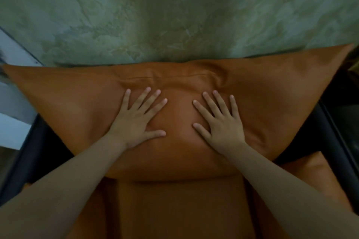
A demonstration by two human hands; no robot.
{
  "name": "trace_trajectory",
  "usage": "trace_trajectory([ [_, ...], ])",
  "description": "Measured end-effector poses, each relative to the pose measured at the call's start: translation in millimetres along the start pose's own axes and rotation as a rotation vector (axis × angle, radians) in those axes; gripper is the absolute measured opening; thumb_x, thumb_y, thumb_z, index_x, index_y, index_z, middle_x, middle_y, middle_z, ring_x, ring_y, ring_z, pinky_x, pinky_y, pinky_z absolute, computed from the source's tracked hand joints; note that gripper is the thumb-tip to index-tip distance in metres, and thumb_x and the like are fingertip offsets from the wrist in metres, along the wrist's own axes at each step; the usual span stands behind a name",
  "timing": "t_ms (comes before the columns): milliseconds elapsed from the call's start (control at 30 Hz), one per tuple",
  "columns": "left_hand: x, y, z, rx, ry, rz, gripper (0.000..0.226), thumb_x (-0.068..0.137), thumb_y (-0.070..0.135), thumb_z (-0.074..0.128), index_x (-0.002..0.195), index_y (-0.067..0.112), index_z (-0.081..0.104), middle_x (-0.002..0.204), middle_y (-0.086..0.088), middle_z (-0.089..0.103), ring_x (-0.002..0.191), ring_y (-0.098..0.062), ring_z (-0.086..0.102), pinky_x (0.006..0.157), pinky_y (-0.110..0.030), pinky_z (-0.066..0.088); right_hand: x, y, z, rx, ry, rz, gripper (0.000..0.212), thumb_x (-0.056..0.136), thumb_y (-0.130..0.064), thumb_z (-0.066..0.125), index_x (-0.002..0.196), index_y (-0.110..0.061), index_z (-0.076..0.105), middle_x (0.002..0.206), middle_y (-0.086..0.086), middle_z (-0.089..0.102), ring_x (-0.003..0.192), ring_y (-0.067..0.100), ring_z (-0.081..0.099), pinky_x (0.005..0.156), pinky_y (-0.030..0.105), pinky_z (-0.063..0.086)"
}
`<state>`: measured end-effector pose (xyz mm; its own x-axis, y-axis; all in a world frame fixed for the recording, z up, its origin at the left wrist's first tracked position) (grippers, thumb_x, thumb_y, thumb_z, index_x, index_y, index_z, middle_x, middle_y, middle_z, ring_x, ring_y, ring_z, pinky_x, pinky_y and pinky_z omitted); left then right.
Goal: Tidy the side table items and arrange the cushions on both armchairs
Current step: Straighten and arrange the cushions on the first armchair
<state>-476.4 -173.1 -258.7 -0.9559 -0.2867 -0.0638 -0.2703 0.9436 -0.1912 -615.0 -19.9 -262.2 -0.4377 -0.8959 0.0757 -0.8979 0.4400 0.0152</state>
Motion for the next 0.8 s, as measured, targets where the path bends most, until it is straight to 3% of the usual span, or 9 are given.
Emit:
trace_trajectory([
  [133,-17.2,11.4,-9.2,-0.012,0.032,-0.011,0.086,0.080,0.082,0.011,0.150,0.032,0.011,0.159,0.001,0.015,0.147,-0.020,0.005,0.112,-0.060,0.000,-16.5,-5.8,-1.5,0.000,-0.031,0.004,0.063,0.092,-0.063,0.015,0.148,-0.035,0.025,0.157,0.000,0.024,0.147,0.022,0.009,0.116,0.051,-0.001],
  [267,-52.9,21.9,-28.1,-0.109,0.073,-0.120,0.079,0.084,0.072,0.018,0.150,0.033,-0.001,0.160,0.002,0.002,0.147,-0.017,-0.007,0.116,-0.049,-0.009,-43.6,-22.3,-22.0,0.075,-0.015,0.050,0.067,0.090,-0.065,0.009,0.150,-0.035,0.011,0.160,-0.002,0.008,0.147,0.020,-0.006,0.115,0.047,-0.010],
  [500,-193.2,10.2,-23.3,-0.265,0.058,-0.378,0.081,0.088,0.066,0.033,0.150,0.032,-0.006,0.160,0.001,-0.001,0.147,-0.017,-0.009,0.117,-0.044,-0.007,-116.7,-128.1,-34.6,0.254,-0.054,-0.040,0.064,0.093,-0.062,0.018,0.150,-0.034,0.014,0.159,-0.003,0.013,0.147,0.019,-0.005,0.116,0.043,-0.007],
  [667,-321.0,-1.7,-3.1,-0.456,0.010,-0.723,0.095,0.082,0.071,0.043,0.150,0.029,-0.009,0.160,0.001,-0.010,0.146,-0.018,-0.014,0.117,-0.046,-0.005,-170.2,-218.9,-13.8,0.483,-0.288,0.015,0.074,0.085,-0.071,0.008,0.150,-0.037,0.006,0.160,-0.007,0.006,0.146,0.013,-0.013,0.116,0.036,-0.011],
  [800,-409.9,4.9,28.2,-0.825,-0.044,-1.070,0.114,0.070,0.063,0.068,0.150,0.029,-0.005,0.159,0.000,-0.008,0.146,-0.023,-0.003,0.114,-0.055,0.006,-233.5,-297.1,18.8,0.620,-0.610,0.191,0.081,0.080,-0.077,0.009,0.150,-0.037,0.005,0.156,0.002,0.023,0.146,0.023,0.009,0.118,0.045,0.007],
])
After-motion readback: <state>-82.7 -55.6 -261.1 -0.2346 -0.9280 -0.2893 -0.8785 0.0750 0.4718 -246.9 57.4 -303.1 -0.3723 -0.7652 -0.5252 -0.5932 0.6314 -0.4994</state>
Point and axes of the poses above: each hand's wrist, its own x-axis towards the middle knuckle, its own z-axis out of the palm, y = z × x, the point moved 8 cm from there along x, towards the middle knuckle
